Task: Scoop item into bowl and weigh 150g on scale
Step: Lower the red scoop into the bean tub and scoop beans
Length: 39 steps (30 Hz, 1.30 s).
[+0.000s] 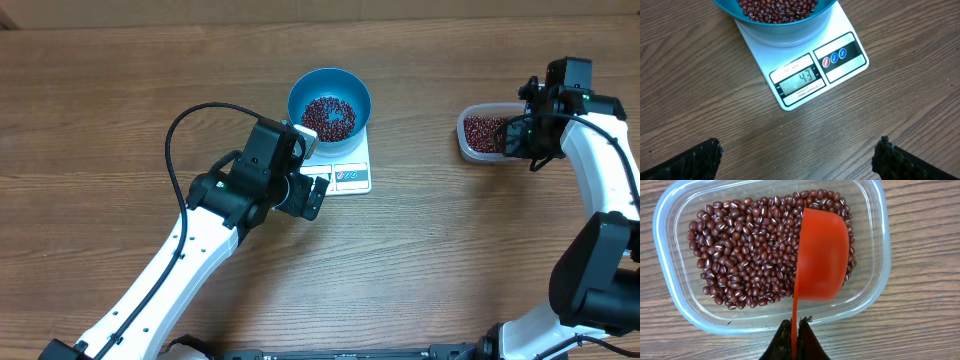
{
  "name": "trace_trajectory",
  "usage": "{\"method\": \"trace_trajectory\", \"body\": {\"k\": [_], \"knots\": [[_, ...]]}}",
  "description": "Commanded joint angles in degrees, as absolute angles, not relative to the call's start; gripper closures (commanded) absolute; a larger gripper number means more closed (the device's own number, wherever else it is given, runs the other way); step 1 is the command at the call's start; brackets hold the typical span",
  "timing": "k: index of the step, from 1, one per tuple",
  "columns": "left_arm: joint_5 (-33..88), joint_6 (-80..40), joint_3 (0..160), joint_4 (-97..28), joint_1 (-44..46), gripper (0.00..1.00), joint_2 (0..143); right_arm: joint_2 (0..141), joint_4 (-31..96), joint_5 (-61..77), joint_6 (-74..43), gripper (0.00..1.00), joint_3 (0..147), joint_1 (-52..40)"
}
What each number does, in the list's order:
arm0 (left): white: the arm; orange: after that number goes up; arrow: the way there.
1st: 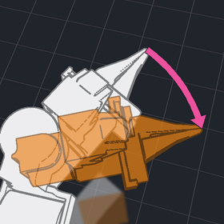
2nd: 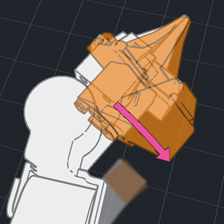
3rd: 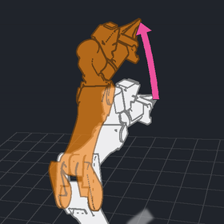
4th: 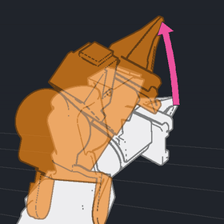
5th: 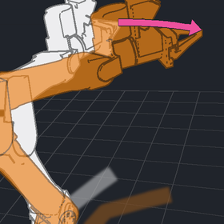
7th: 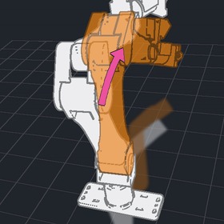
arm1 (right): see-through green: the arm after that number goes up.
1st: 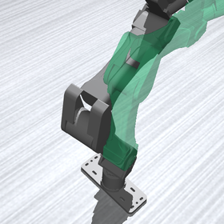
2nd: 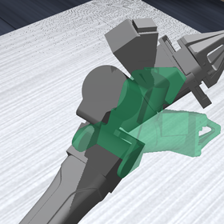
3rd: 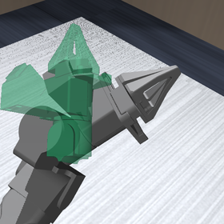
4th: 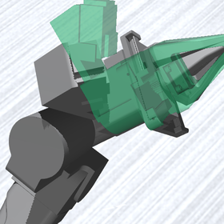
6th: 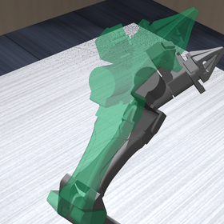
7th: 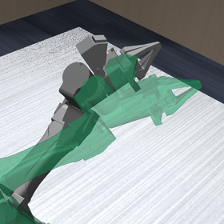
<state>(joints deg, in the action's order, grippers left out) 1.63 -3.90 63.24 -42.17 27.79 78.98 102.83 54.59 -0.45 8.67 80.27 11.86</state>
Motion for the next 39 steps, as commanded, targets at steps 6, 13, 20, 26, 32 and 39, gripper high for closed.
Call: {"method": "trace_trajectory", "body": {"k": [6,13,20,26,32,39], "knots": [[1.45,-2.57,63.05,-42.13,28.25,0.00,79.07,103.00,54.52,-1.02,8.91,0.96,80.18,11.70],[1.45,-2.55,63.05,-42.13,28.25,0.00,79.07,103.00,54.52,-0.97,8.91,0.96,80.18,11.70],[1.45,-2.55,63.05,-42.13,28.25,0.00,79.07,103.00,54.59,-1.02,9.34,0.96,80.18,11.70],[1.45,-2.57,63.05,-42.13,28.25,0.00,79.07,103.00,54.74,-1.04,9.34,0.96,80.18,11.70],[1.45,-2.55,63.05,-42.13,28.25,0.00,79.07,103.00,54.76,-1.48,9.54,0.96,79.68,11.70],[1.45,-2.57,63.05,-42.13,28.25,0.00,79.07,103.00,52.88,-1.45,10.63,0.96,77.49,11.70]]}}
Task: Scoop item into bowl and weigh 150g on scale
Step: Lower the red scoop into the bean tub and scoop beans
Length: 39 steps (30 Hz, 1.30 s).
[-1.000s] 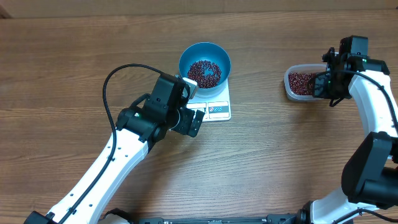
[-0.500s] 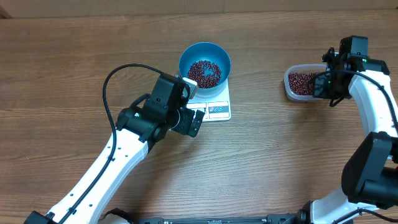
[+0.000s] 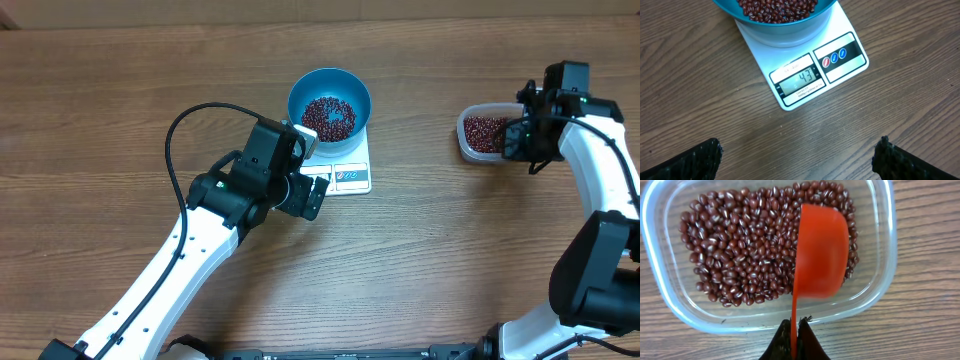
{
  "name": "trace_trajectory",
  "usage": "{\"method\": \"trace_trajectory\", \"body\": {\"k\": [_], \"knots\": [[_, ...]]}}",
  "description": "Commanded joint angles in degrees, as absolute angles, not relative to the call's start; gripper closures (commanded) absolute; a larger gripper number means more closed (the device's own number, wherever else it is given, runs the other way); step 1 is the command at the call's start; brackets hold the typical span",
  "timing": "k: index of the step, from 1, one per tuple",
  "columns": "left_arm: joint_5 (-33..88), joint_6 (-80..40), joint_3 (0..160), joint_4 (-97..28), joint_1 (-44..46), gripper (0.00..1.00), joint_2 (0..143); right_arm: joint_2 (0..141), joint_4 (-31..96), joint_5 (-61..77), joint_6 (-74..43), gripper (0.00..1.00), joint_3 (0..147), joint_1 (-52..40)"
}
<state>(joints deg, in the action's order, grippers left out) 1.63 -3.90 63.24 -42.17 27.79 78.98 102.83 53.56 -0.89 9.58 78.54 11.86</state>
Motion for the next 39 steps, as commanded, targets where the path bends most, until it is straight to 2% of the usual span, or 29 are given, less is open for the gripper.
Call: {"method": "trace_trajectory", "body": {"k": [1,15,39], "knots": [[1.45,-2.55,63.05,-42.13,28.25,0.00,79.07,103.00,52.75,-1.43,10.59,0.96,77.49,11.70],[1.45,-2.55,63.05,-42.13,28.25,0.00,79.07,103.00,53.58,-1.15,10.55,0.96,77.25,11.70],[1.45,-2.57,63.05,-42.13,28.25,0.01,79.07,107.59,52.31,11.75,10.35,0.96,77.21,11.70]]}}
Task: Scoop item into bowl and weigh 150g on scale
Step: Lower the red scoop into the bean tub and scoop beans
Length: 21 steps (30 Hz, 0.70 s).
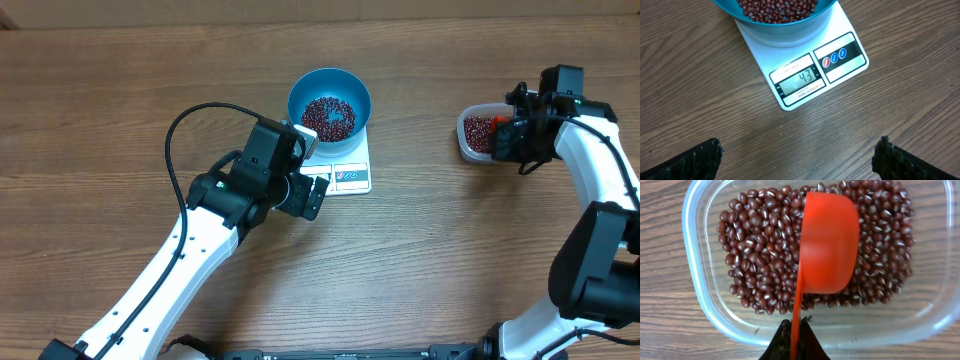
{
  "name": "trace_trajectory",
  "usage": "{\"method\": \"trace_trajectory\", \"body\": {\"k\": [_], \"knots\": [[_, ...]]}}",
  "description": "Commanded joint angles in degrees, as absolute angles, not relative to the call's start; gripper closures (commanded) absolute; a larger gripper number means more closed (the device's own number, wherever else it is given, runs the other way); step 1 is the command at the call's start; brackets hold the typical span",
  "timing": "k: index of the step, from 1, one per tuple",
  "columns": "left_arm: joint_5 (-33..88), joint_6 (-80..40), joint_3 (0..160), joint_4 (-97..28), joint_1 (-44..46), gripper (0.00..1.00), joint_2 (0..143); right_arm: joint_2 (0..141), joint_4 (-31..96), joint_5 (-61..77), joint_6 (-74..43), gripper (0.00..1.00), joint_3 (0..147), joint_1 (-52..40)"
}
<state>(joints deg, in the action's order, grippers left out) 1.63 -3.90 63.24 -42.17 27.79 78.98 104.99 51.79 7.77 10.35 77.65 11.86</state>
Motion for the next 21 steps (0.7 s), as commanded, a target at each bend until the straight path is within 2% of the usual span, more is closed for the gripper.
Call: {"method": "trace_trajectory", "body": {"k": [1,12,21], "knots": [[1.45,-2.55,63.05,-42.13,28.25,0.00,79.07,107.92,52.31,12.45,10.33,0.96,77.21,11.68],[1.45,-2.55,63.05,-42.13,28.25,0.00,79.07,108.47,52.80,27.03,8.38,0.96,77.21,13.02],[1.45,-2.55,63.05,-42.13,28.25,0.00,79.07,109.40,53.04,30.20,5.82,0.96,77.21,15.31]]}}
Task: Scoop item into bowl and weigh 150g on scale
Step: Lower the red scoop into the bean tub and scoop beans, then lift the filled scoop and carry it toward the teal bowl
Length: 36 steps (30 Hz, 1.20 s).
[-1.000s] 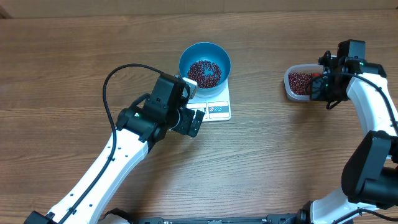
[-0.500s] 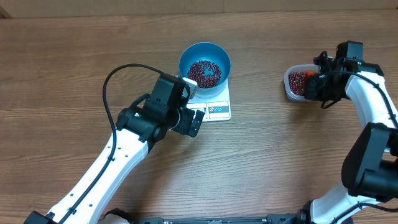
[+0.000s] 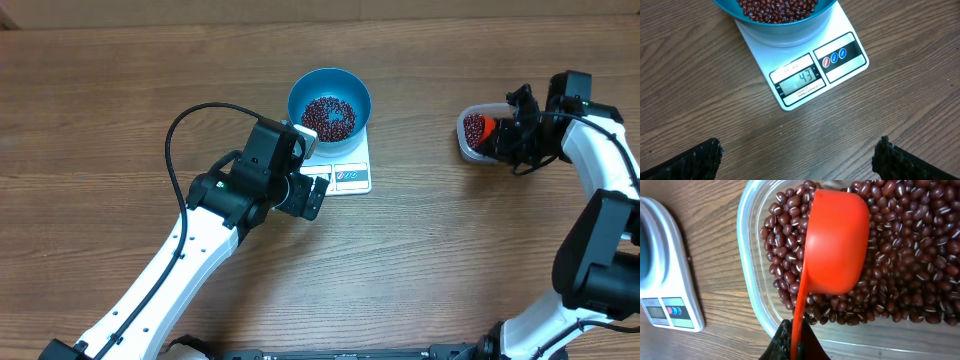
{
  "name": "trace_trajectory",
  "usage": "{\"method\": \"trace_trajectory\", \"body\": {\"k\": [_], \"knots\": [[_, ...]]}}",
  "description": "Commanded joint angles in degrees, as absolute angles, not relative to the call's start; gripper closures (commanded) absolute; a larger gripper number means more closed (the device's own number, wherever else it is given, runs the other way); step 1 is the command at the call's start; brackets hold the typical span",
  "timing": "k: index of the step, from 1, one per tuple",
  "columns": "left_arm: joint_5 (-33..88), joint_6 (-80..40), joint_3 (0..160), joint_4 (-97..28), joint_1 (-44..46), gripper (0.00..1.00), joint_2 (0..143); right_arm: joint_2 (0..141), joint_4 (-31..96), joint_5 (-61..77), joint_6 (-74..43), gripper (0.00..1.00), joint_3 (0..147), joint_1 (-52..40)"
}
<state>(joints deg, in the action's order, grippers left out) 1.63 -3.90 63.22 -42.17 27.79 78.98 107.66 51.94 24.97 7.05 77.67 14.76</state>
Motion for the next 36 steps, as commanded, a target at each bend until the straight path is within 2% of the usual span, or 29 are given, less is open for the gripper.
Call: {"method": "trace_trajectory", "body": {"k": [1,23,36], "knots": [[1.45,-2.55,63.05,-42.13,28.25,0.00,79.07,110.41,53.12,32.97,5.85,0.96,77.21,16.27],[1.45,-2.55,63.05,-42.13,28.25,0.01,79.07,111.68,54.70,46.15,8.12,0.96,77.21,24.62],[1.45,-2.55,63.05,-42.13,28.25,0.00,79.07,111.68,57.49,57.93,14.98,0.96,77.21,31.73]]}}
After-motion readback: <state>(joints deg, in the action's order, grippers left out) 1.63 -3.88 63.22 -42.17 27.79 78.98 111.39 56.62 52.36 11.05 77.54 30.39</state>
